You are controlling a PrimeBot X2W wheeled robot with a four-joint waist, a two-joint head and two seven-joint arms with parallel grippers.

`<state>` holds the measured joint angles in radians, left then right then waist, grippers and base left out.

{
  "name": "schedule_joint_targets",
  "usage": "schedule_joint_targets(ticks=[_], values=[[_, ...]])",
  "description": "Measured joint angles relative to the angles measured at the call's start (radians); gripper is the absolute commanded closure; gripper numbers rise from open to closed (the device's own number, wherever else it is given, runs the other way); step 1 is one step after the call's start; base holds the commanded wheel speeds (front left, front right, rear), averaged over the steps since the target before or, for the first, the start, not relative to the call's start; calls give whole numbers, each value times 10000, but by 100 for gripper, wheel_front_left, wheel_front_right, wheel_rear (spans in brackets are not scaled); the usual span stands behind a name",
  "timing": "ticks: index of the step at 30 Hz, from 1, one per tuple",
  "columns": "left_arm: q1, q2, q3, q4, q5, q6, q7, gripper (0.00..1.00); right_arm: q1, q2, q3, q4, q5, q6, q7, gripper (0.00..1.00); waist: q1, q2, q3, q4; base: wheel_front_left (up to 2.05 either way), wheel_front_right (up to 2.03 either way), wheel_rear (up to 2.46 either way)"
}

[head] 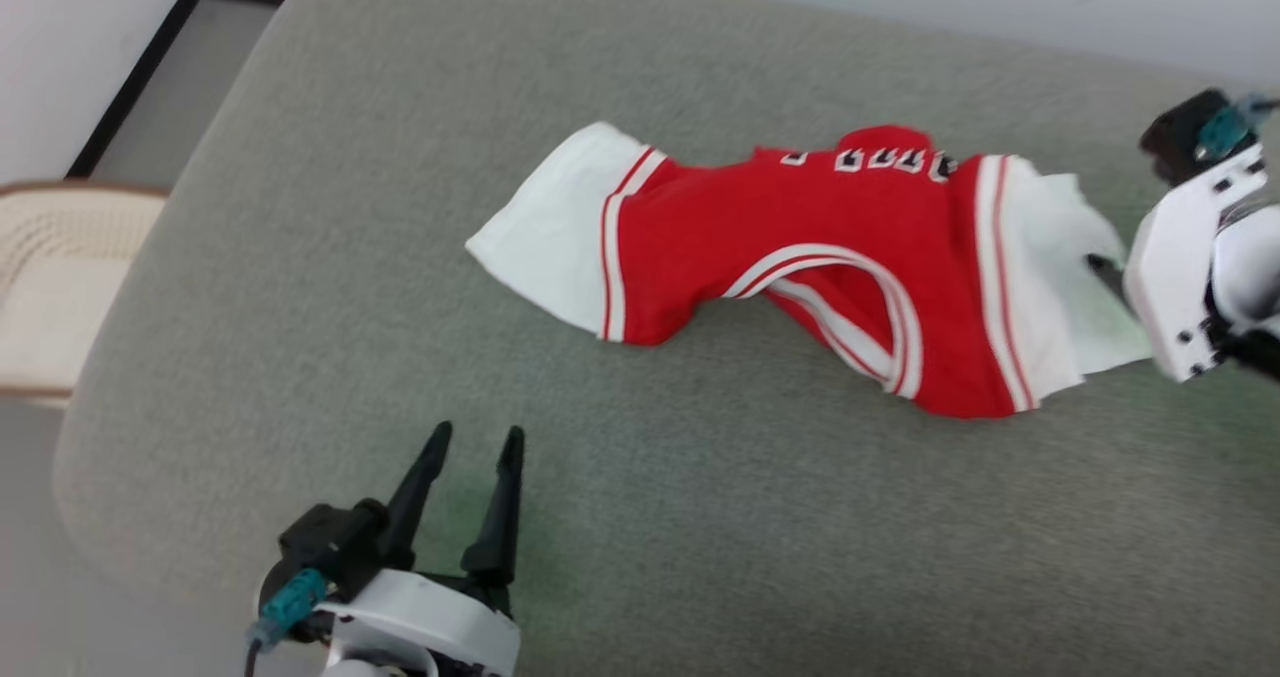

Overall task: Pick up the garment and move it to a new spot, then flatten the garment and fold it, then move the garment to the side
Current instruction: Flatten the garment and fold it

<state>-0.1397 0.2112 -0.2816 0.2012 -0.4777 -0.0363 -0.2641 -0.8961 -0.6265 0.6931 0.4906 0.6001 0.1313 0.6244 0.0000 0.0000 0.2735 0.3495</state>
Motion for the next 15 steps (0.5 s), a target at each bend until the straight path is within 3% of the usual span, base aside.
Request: schedule_joint_targets(ticks=[13,14,15], values=[[-267,-759,859,21,656,-696,0,0,-1489,-525,1820,886,1488,4,1147,0,0,0,1166,776,0,0,0],[-341,-755,895,23,663,-711,0,0,-1568,-543,1937,872,1592,2,1225,73,1,0,1228,787,0,0,0],[-455,-721,920,13,700,-771,0,0,-1641,-566,2010,855,1680,2,1241,94,1,0,1280,788,0,0,0]])
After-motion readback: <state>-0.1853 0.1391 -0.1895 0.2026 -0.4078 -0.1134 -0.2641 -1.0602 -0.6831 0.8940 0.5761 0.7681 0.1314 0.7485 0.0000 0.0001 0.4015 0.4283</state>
